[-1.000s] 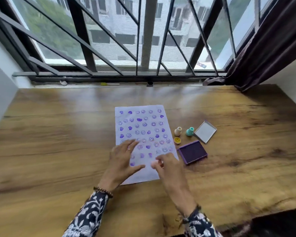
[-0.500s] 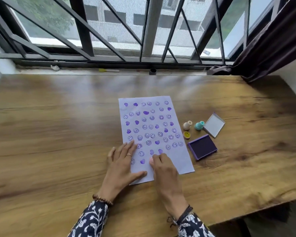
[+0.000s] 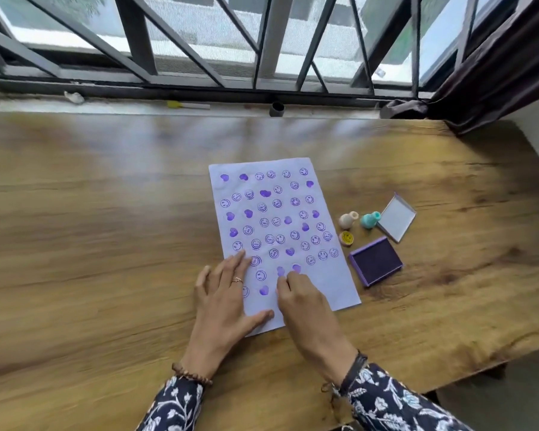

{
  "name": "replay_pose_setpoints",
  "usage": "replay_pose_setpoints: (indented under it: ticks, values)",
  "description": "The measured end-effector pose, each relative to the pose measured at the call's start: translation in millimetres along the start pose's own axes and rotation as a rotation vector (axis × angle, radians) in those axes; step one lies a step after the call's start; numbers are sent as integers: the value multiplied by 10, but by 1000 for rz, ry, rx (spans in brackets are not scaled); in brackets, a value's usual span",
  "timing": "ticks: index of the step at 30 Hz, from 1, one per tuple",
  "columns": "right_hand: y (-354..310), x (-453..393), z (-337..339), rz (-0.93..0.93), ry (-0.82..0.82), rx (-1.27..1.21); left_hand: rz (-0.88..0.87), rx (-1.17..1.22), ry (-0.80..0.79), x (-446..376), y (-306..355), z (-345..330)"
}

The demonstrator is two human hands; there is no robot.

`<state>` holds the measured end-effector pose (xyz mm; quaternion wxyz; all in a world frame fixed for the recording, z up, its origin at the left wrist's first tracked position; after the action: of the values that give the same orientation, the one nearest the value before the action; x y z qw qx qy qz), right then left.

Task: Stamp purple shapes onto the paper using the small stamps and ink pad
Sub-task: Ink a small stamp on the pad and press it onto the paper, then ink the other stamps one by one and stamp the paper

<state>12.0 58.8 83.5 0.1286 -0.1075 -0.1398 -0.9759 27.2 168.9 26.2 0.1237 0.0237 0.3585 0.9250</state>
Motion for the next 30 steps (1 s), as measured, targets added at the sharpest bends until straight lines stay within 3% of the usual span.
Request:
replay_pose_setpoints:
  ticks: [4, 10, 12, 16, 18, 20, 25, 30]
  values:
    - [11, -15, 19, 42, 31, 21, 17, -12, -10, -1, 8, -1]
    - [130, -1, -146, -8, 66, -360, 33, -21, -55, 4, 16, 3]
    - [258, -6, -180, -161, 89, -603, 43, -16, -74, 3, 3, 8]
    - [744, 87, -333, -579, 82, -1378, 49, 5, -95, -9, 11, 16]
    - [897, 149, -406, -642, 35, -1783, 53, 6, -98, -19, 16, 7]
    - [1017, 198, -432, -654, 4, -2011, 65, 18, -71, -26, 38, 9]
    - [1342, 271, -470, -658, 25, -2164, 24, 74, 115, -160, 323, 15]
    - [1686, 300, -566, -696, 83, -2202, -111, 72, 50, -621, 948, -344]
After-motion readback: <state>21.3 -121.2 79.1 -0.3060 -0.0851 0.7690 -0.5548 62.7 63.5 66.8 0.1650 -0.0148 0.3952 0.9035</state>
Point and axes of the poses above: each hand's wrist, its own x-axis away from the middle knuckle, its own z-axis out of the back of the hand, y = z × x, the point moved 5 cm from there along -x, towards the middle knuckle, and after that the axes turned 8 degrees about x, right-handed, at the moved point
